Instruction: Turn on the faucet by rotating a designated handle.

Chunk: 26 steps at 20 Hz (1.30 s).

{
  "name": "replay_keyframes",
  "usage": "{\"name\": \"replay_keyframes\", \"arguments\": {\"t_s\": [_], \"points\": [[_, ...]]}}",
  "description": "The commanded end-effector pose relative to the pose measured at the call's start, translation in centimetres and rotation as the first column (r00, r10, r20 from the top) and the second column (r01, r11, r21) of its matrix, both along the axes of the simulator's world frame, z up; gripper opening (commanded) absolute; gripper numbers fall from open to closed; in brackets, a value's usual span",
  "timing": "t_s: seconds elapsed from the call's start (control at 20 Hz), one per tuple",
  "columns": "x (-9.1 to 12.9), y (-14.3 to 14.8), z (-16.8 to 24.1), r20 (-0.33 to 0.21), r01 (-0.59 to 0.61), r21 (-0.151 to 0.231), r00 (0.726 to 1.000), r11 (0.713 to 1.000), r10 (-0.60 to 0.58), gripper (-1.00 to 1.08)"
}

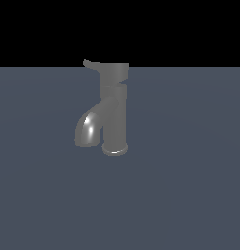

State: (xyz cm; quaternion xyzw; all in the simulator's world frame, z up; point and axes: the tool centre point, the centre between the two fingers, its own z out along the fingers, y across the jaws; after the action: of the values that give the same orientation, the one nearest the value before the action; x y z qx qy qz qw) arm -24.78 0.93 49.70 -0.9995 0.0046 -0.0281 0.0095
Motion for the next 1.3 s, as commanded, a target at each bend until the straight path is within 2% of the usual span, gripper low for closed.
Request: {"name": "replay_keyframes", "arguments": {"t_s": [0.0,0.45,0.85,1.25], "points": [[0.0,0.0,0.0,0.000,0.000,0.000,1.000,1.000,0.000,-1.00],[0.6,-1.6,-0.5,-0.016,0.054,0.009,0.998,0.999,-0.054,-1.00],[1.0,-1.5,-0.5,-0.017,0.072,0.009,0.997,0.997,-0.072,-1.00],[2.6,-1.3,-0.8,-0.022,0.162,0.012,0.987,0.987,-0.162,-1.00]]}}
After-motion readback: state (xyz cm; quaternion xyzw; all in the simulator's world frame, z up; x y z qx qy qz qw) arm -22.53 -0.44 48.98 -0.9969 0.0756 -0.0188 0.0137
